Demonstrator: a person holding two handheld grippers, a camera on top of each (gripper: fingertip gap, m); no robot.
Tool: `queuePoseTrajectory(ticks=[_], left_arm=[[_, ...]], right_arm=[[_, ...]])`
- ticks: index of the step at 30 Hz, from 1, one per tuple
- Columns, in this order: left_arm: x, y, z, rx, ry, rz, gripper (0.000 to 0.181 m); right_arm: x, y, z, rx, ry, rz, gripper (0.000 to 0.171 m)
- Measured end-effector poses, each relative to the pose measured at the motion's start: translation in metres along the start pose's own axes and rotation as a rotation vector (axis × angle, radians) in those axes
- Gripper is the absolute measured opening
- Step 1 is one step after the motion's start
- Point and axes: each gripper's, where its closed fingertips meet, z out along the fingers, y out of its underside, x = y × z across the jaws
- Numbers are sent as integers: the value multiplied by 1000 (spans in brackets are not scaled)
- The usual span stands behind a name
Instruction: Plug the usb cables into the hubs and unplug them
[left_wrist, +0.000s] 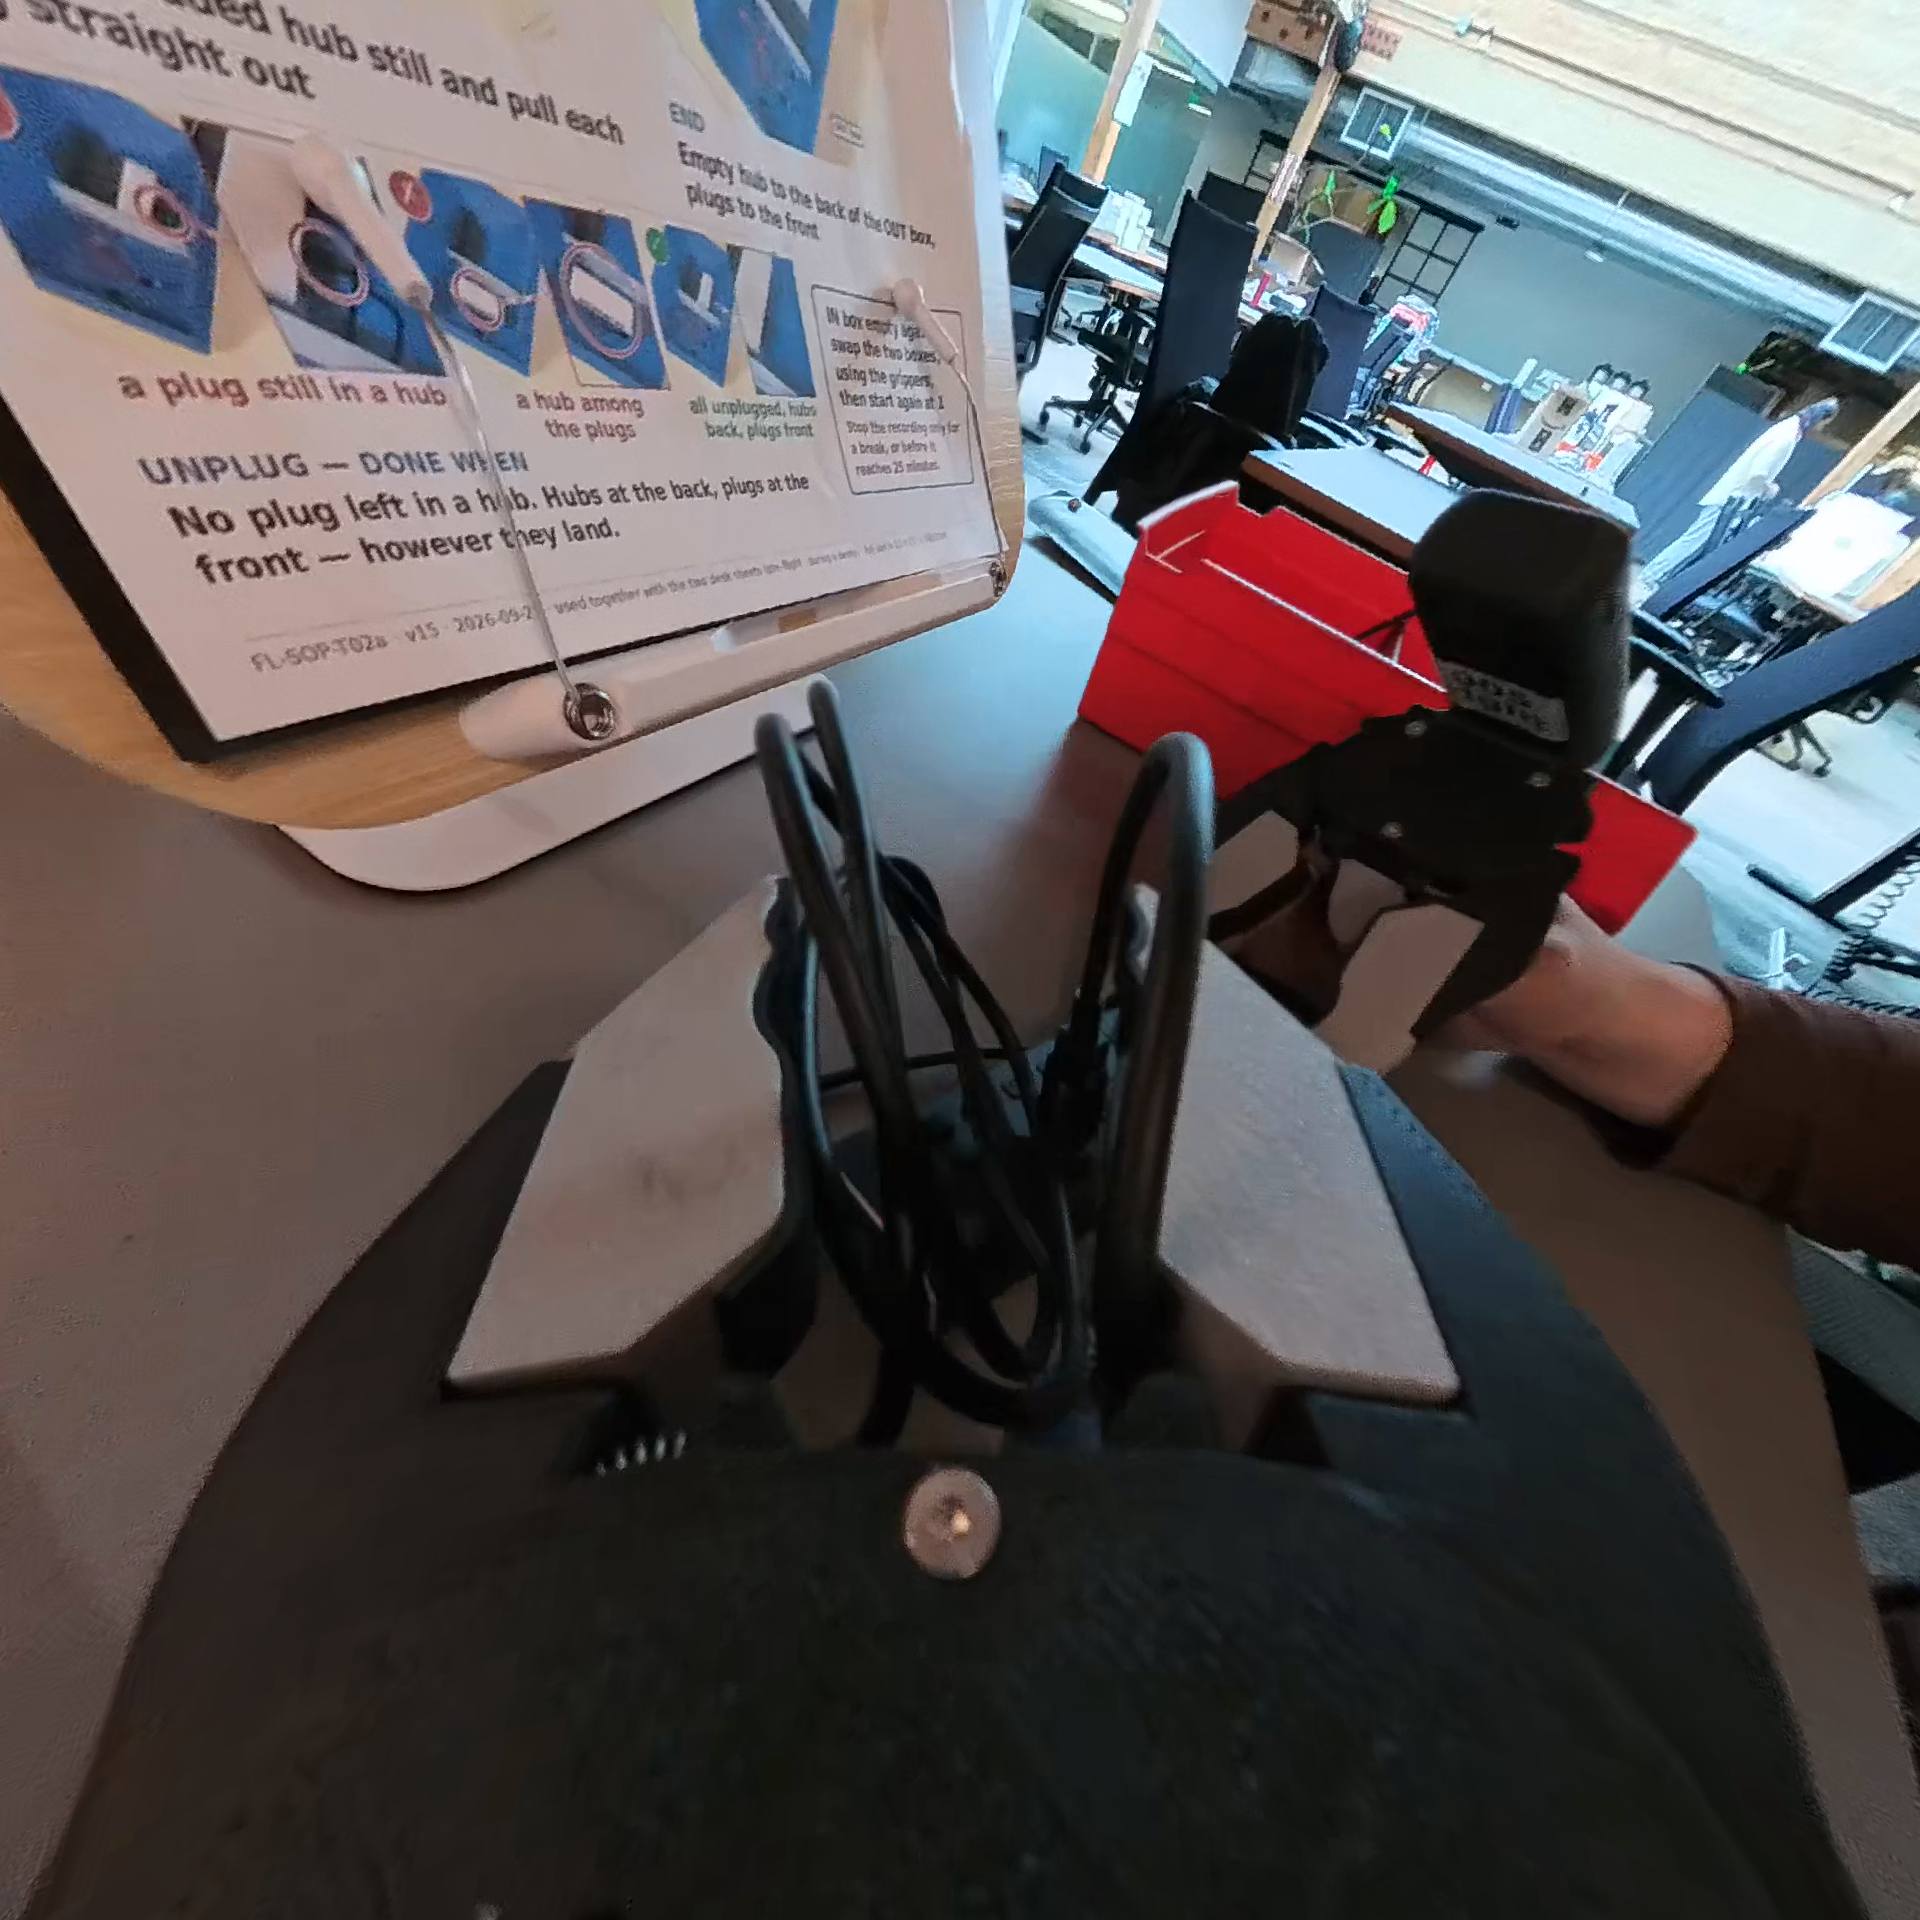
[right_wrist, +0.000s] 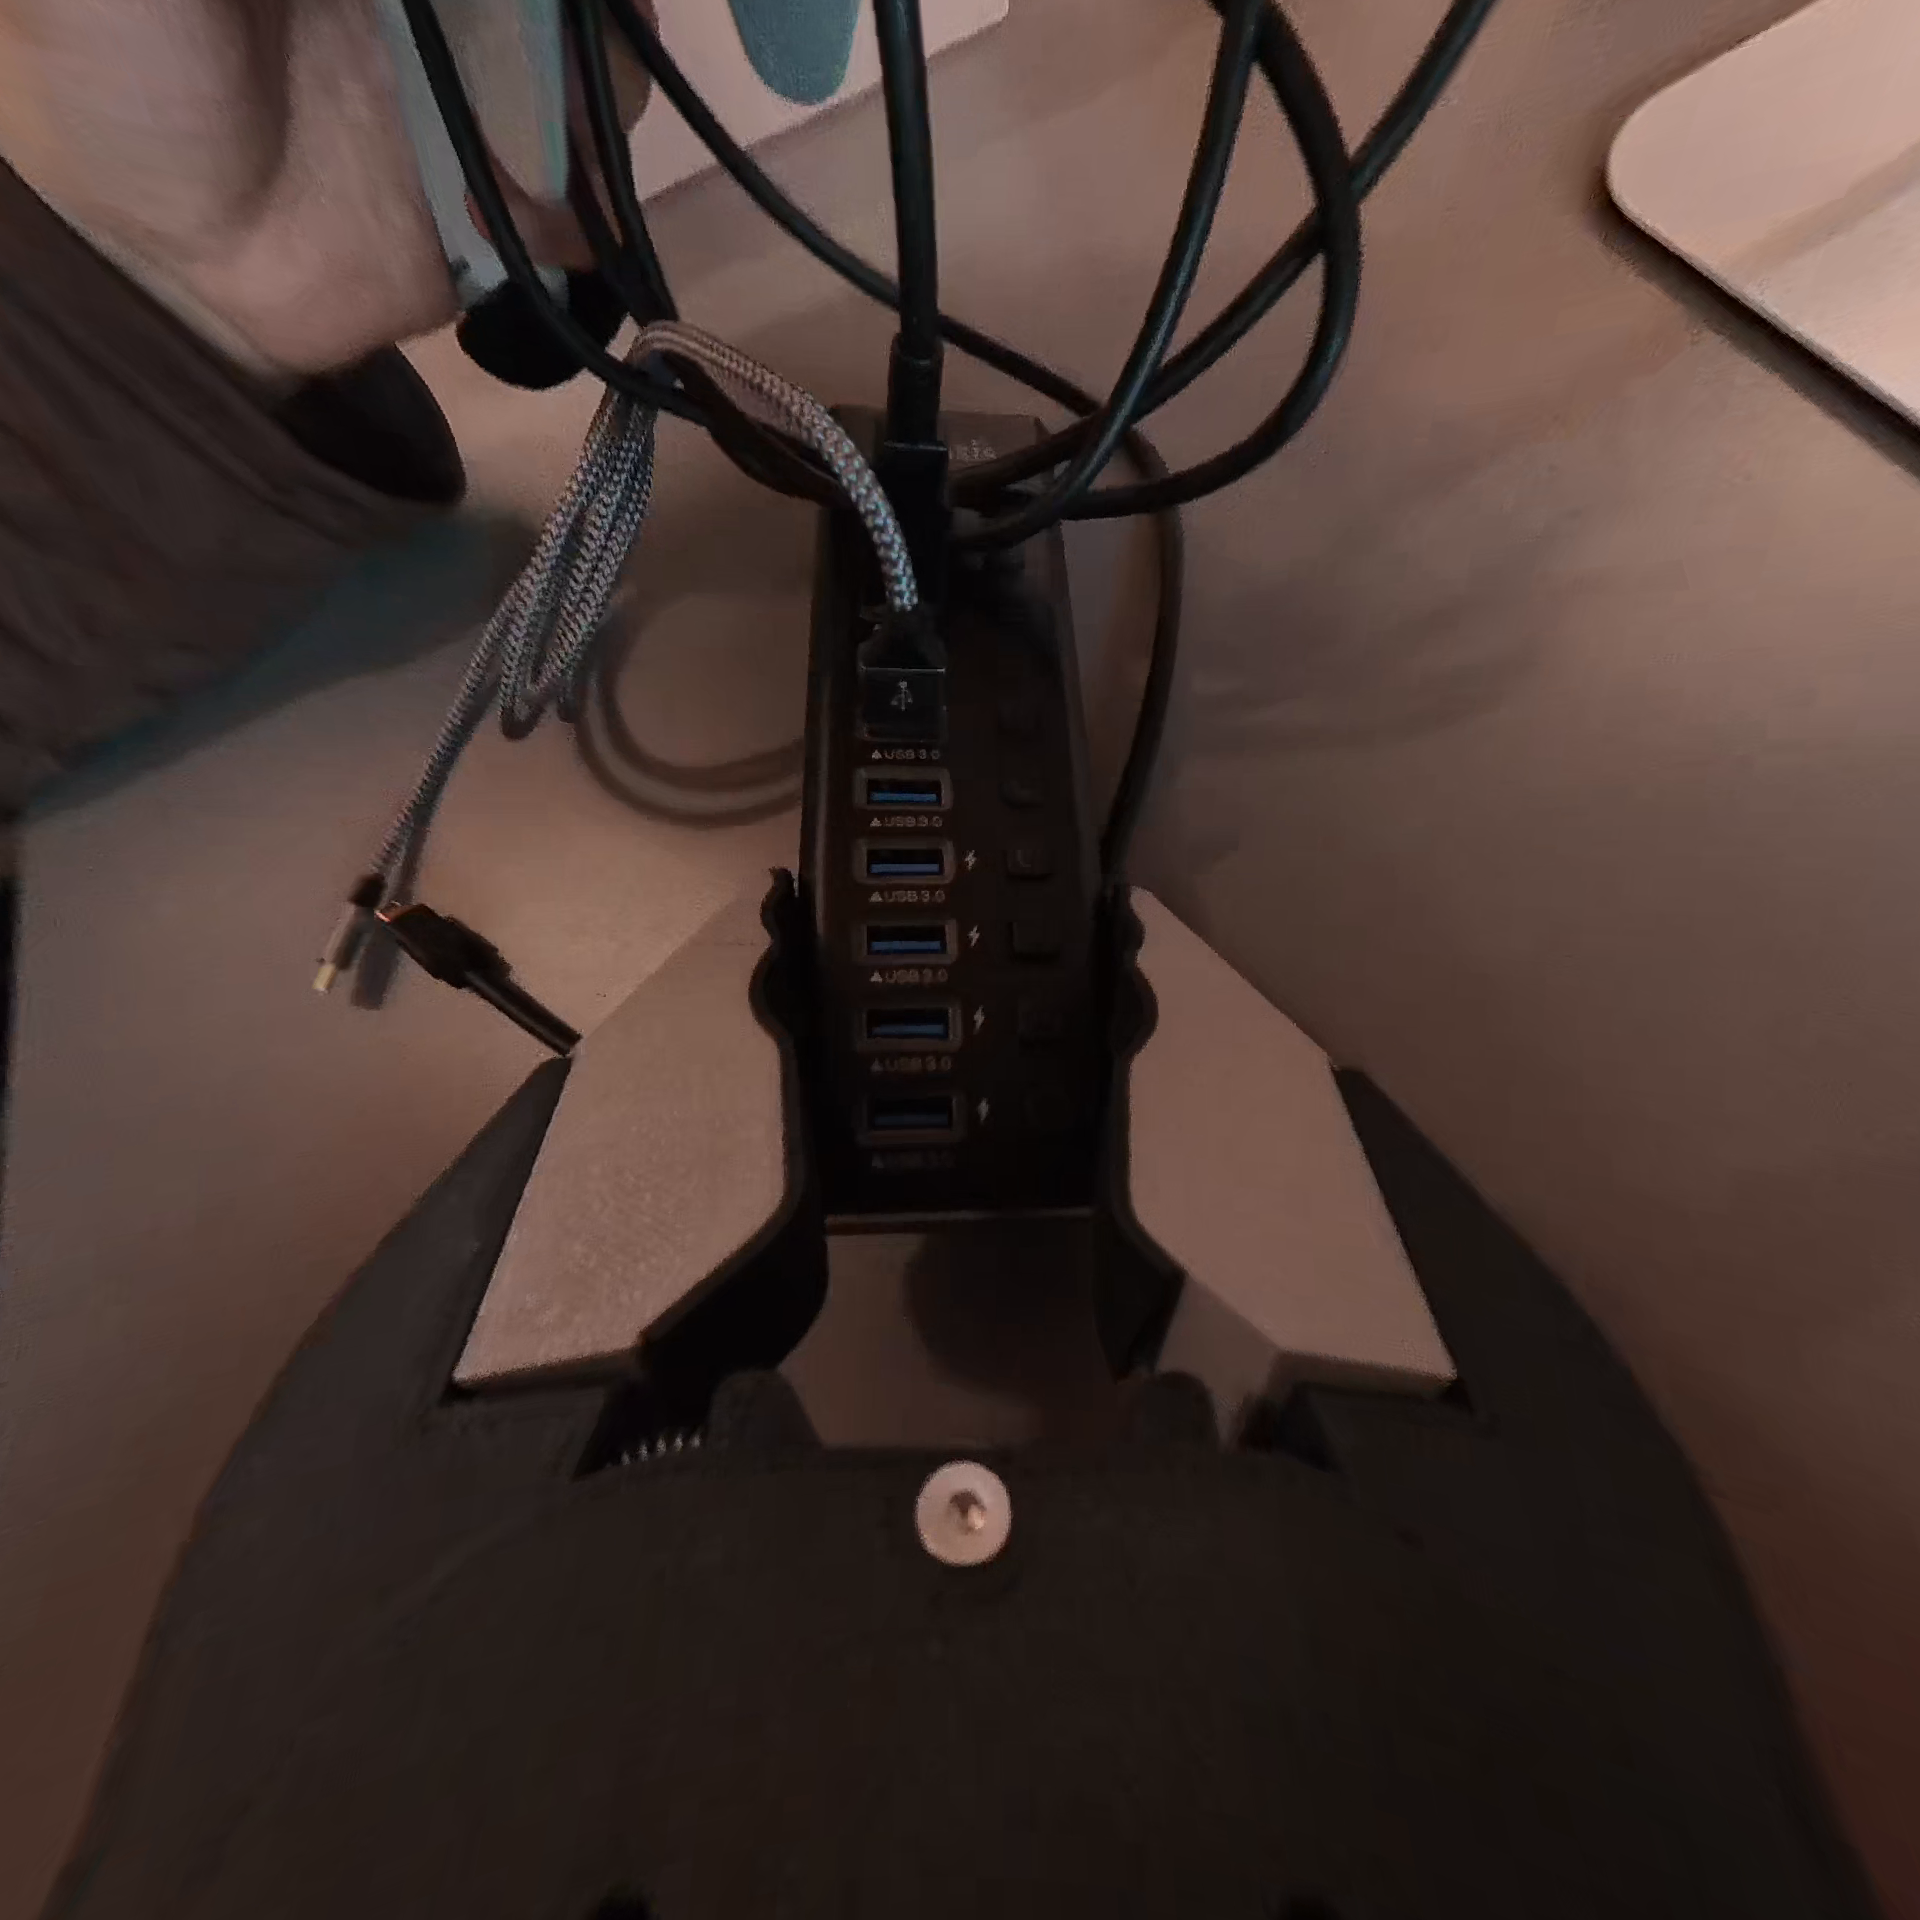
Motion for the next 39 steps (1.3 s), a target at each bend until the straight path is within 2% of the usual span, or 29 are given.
queuePoseTrajectory(ticks=[8, 12, 14, 15, 16, 18, 21, 25, 27, 28, 29, 32, 35, 39], left_arm=[[-3, -2, -4, 7, 29, -80, 78], [-8, 17, -4, -109, 19, -160, 93], [6, 25, -3, -152, 137, -288, 96], [22, 24, -5, -150, 273, -351, 114], [30, 23, -7, -148, 350, -424, 120], [33, 31, -6, -198, 380, -486, 122], [33, 23, -6, -152, 386, -442, 123], [32, 4, -10, -53, 381, -372, 122], [11, 17, -4, -111, 214, -268, 97], [4, 26, -1, -171, 131, -179, 100], [4, 31, 1, -219, 93, -97, 119], [20, 27, 4, -219, 89, 110, 115], [31, 8, -4, -122, 63, 302, 108], [30, -25, -25, 73, -21, 394, 105]], right_arm=[[-3, -7, -10, 75, -90, 114, 57], [-6, -10, -16, 102, -121, 134, 57], [-9, -11, -18, 115, -151, 152, 57], [-9, -12, -20, 124, -157, 159, 57], [-9, -13, -21, 131, -159, 164, 57], [-8, -13, -21, 128, -144, 157, 57], [-7, -8, -17, 86, -101, 111, 57], [-7, -12, -19, 114, -127, 145, 57], [-1, -11, -20, 112, -83, 132, 57], [2, -8, -20, 105, -62, 127, 57], [5, -6, -20, 95, -47, 126, 57], [12, -2, -21, 87, -25, 131, 57], [23, -1, -25, 99, 10, 154, 57], [28, 1, -30, 121, 1, 187, 57]])
